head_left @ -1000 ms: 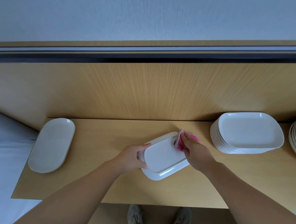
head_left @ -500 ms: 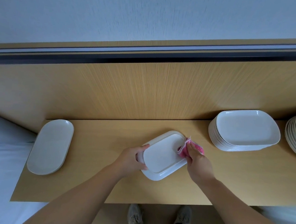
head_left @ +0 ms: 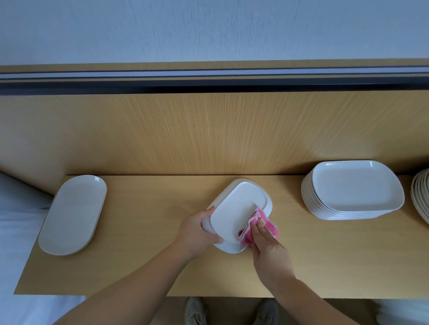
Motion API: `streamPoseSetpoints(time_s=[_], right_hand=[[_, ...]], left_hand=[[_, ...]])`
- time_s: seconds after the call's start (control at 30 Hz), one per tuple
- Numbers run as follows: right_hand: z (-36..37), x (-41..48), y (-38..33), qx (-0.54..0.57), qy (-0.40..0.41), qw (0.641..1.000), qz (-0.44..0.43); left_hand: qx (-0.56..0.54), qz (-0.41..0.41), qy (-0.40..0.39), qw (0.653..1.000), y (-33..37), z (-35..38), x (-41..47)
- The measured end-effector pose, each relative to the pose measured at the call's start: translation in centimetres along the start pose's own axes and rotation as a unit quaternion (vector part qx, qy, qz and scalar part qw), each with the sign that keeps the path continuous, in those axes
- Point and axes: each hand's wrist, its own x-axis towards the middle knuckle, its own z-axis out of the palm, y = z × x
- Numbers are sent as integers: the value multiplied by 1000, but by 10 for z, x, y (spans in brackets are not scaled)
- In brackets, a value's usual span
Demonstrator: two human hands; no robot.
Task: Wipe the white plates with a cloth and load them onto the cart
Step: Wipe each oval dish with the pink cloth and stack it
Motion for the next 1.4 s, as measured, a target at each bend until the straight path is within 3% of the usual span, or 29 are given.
streamPoseSetpoints(time_s=[0.3,0.4,0.57,0.73,0.97,1.07,1.23,1.4], right_hand=[[-12,0,-3,-114,73,979,-154],[-21,19,-1,-125,97,974,-164],[-5,29,10,-198,-37,953,-225],[-19,47,19,-180,-16,951,-252],[-38,85,37,-113,52,972,-199],[-37,79,28,-128,55,960,-243],[-24,58,7,-137,-39,922,-359],[-24,67,1,-161,-101,907,-375]], left_hand=[[-7,5,7,1000,1,5,-2],[-7,9,1,1000,4,4,0],[-6,9,-10,1000,8,1,4],[5,14,-20,1000,10,-2,7],[5,11,-31,999,10,-6,11],[6,15,-34,999,10,-7,13],[11,22,-42,999,13,-8,17],[23,33,-55,998,15,-7,20]])
